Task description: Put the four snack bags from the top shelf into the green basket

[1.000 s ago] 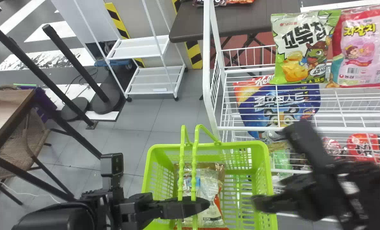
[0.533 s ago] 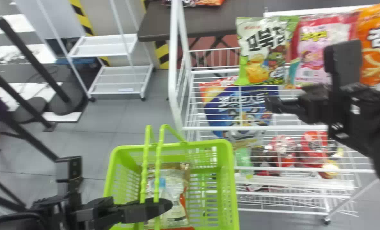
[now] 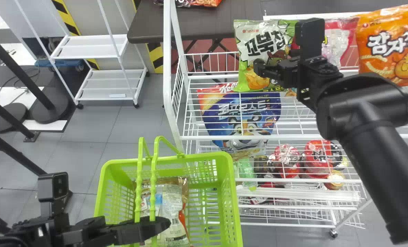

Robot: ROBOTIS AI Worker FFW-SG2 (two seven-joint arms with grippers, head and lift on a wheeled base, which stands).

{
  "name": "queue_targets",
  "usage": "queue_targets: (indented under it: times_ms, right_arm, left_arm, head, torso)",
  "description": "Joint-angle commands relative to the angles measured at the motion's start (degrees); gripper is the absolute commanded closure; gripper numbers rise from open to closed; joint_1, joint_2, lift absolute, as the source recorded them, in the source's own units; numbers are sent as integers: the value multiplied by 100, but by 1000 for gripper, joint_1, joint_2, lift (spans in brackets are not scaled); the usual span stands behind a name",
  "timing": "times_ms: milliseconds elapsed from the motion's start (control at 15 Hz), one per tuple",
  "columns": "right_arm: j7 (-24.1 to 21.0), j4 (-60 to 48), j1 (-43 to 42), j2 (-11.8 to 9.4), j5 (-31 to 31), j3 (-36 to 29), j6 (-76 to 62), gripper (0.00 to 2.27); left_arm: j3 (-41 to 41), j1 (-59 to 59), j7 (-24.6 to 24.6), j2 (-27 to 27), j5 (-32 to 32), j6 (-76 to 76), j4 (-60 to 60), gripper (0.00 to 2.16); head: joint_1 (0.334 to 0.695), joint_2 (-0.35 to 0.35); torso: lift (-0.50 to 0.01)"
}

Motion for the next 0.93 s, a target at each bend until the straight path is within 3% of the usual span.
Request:
queue_targets:
  times_ms: [0,67,133,200,467,867]
  right_arm:
    - [87,303,-186,41,1,75,157,859]
    - [113,303,-186,41,-43,75,262,1592]
    - [96,295,-151,41,-87,75,350,2135]
    - [96,242,-90,41,-105,83,333,2253]
    - [60,-637,482,41,-166,4,157,2253]
    - [60,-4495,2433,41,-210,-84,2512,2253]
  left_arm:
    - [18,20,-57,0,11,0,-7,2148]
    - [35,37,-57,0,20,0,2,2148]
    - [35,37,-57,9,20,0,2,2148]
    - [35,37,-57,18,29,0,2,2148]
    - [62,46,-57,27,55,0,10,2148]
    - [71,55,-57,35,55,0,19,2148]
  head:
    - [695,132]
    - [695,136]
    - [695,142]
    - [695,144]
    - [695,150]
    - [695,183]
  torso:
    - [0]
    - [0]
    - [0]
    - [0]
    - [0]
    - [0]
